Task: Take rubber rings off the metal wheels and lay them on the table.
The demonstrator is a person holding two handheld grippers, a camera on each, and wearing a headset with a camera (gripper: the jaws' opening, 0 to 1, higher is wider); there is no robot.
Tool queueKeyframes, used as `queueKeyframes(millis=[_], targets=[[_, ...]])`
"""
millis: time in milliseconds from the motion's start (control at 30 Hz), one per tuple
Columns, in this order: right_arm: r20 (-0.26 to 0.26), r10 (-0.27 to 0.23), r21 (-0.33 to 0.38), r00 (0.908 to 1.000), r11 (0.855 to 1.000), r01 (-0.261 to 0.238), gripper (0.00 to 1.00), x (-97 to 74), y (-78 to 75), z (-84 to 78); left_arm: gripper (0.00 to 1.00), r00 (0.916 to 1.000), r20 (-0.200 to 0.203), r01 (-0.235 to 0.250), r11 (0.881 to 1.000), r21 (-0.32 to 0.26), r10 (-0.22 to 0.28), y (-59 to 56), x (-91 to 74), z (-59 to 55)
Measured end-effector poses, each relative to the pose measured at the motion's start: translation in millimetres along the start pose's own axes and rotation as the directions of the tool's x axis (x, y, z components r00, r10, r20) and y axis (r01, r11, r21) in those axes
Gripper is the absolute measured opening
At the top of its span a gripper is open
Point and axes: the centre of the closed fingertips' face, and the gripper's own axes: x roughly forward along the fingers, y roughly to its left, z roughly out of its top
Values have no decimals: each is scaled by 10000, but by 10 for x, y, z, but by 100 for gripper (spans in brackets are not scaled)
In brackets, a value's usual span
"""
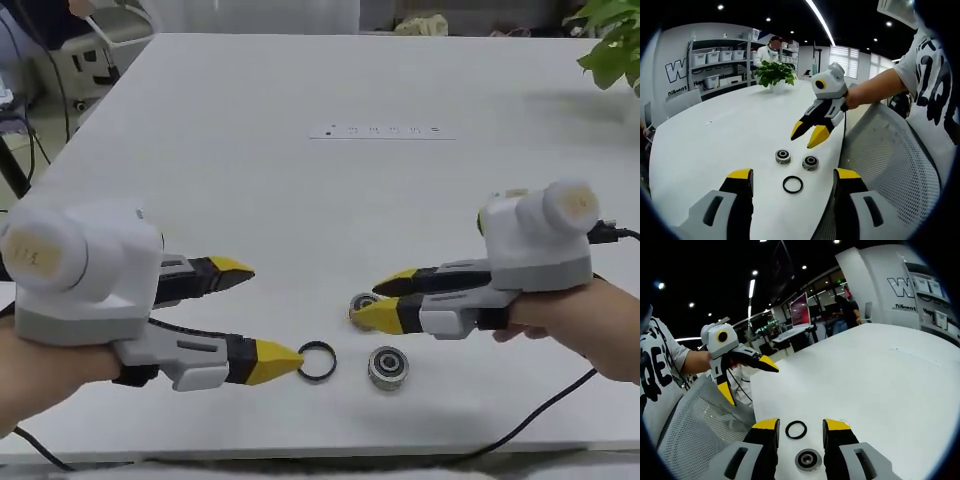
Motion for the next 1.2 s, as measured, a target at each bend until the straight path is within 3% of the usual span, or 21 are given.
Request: queueKeyframes(millis=[333,633,1200], targets=[[-40,-238,-306,9997,9993,237,40,-232,-28,-61,63,9998,36,-188,9998,-55,188,-21,-21,35],[119,-561,-929,9984,9940,570,53,-425,-16,-80,64,9993,-12,-363,9992,-162,363,-37,-39,32],[-29,-752,-1741,9972,9820,735,70,-611,50,-256,68,9974,-168,-713,9966,-418,706,-84,-53,-45]])
